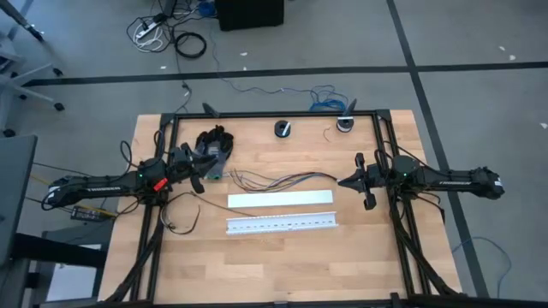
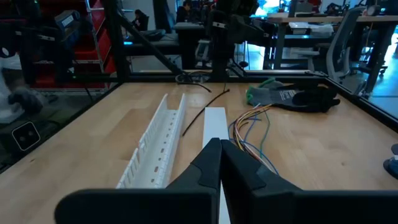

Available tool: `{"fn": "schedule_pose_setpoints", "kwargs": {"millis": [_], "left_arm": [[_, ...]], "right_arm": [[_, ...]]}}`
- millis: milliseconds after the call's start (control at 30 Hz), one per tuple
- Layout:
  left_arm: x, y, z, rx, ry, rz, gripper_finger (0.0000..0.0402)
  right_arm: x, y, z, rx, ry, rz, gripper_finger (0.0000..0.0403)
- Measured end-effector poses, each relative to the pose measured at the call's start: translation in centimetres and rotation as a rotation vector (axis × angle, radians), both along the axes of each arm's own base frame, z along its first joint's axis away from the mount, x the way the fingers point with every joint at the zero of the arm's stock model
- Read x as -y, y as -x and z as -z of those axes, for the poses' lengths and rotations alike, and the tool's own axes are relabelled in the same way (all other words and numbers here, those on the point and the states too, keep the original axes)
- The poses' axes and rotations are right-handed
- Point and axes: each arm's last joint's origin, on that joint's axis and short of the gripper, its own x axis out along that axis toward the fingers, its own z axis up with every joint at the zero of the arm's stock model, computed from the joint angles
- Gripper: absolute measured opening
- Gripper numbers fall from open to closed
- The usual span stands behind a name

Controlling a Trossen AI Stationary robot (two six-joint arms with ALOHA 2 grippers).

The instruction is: Ziptie cables

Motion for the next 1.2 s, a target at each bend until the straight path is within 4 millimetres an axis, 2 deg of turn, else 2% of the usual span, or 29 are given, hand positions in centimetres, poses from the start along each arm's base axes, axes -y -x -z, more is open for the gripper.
{"fn": "schedule_pose_setpoints", "kwargs": {"millis": [1067,1200], "left_arm": [[-0.13,0.11,-0.65,0.057,-0.031,-0.054,0.0078],[-0.16,0.14,-0.82,0.075,-0.032,-0.066,0.0078]], "right_arm": [[0.0,0.0,-0.02,0.002,0.0,0.0,0.0007],[0.0,0.0,-0.65,0.067,0.006,0.0,0.0007]]}}
